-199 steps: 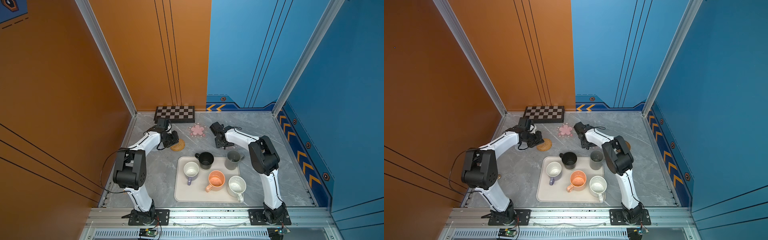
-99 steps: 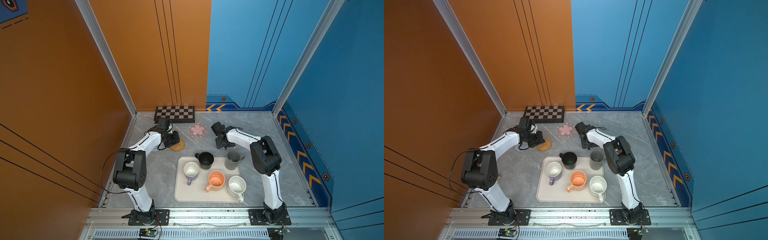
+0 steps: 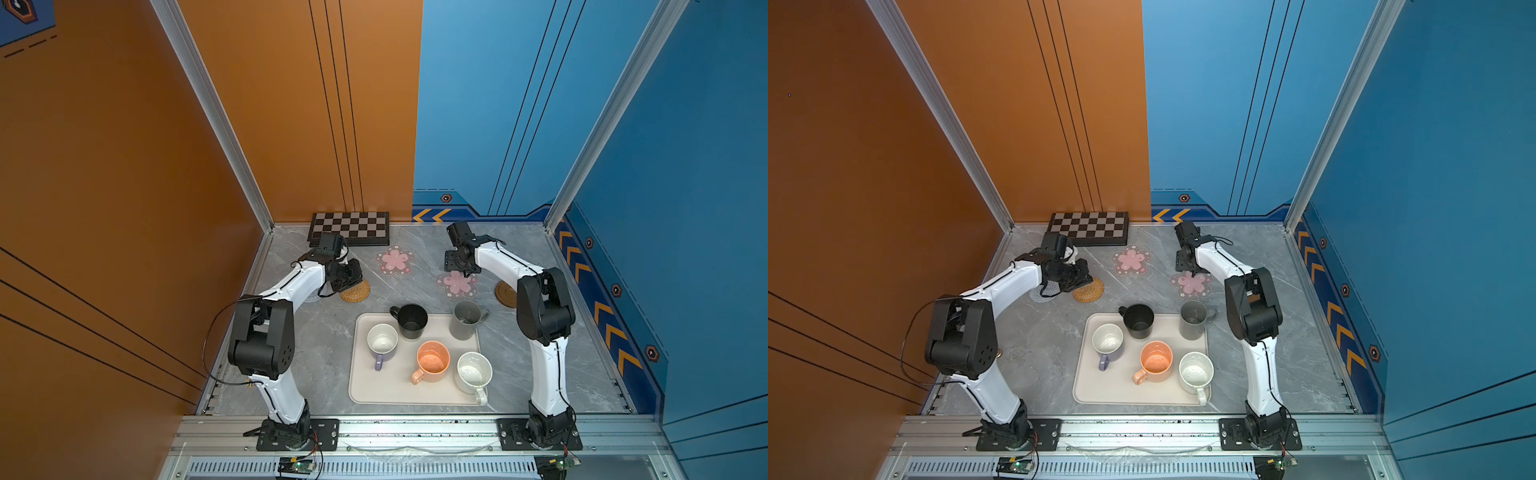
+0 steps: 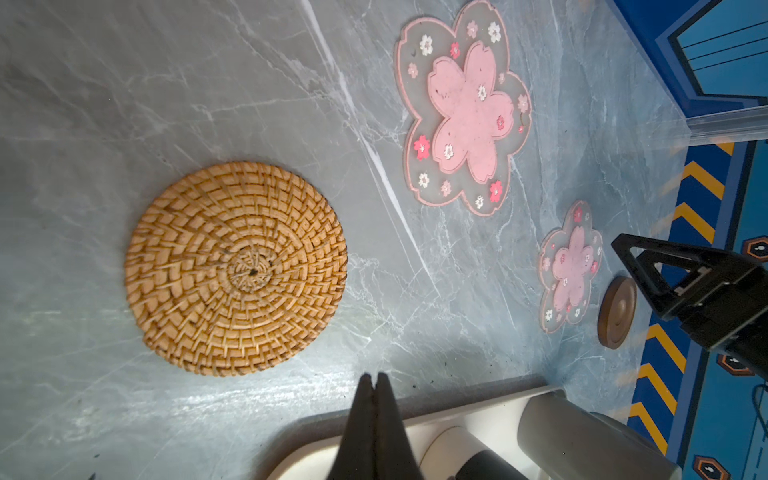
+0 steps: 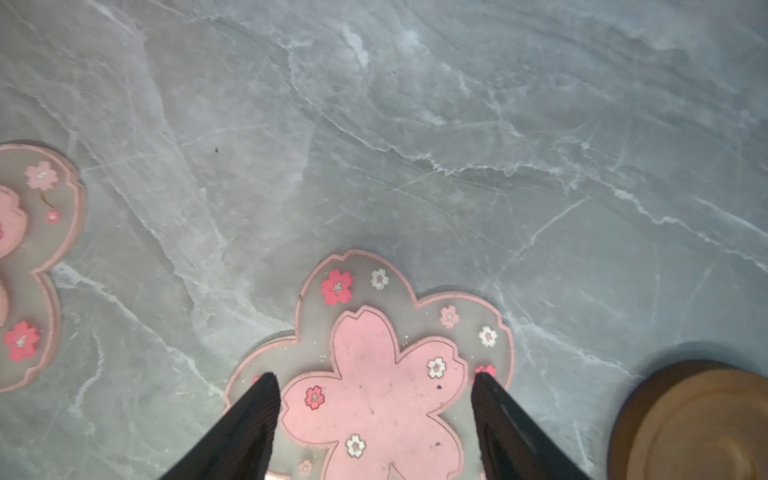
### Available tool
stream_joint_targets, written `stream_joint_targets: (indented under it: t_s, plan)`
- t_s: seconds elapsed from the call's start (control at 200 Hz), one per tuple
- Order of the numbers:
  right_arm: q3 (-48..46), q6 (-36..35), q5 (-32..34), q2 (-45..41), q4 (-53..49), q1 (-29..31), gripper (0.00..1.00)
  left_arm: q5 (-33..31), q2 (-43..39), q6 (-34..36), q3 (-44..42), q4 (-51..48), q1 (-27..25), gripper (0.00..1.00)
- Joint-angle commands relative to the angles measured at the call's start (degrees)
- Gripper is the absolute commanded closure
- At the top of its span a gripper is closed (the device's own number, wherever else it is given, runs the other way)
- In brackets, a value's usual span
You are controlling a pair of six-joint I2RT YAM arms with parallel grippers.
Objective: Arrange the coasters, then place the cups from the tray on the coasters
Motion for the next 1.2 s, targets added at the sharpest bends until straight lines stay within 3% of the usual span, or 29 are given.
stream_joint_targets:
  t_s: [0.0,0.471,1.196]
  plan:
    - [2.8,-2.6,-2.3,2.8,1.4,0.0,0.25,-0.7,2.2,-0.4,2.0,-1.2,-0.6,0.96]
    - [12.4,-3.3,-3.4,11.6,-0.4,-2.3,0.23,-1.2,6.0,-0.7,4.5,-1.2,-1.0,0.95]
    - [7.7,-2.5,-1.4,12.3,-6.1,-1.3,0.24,-0.8,4.3,-0.8,4.0,-1.2,-1.1,0.95]
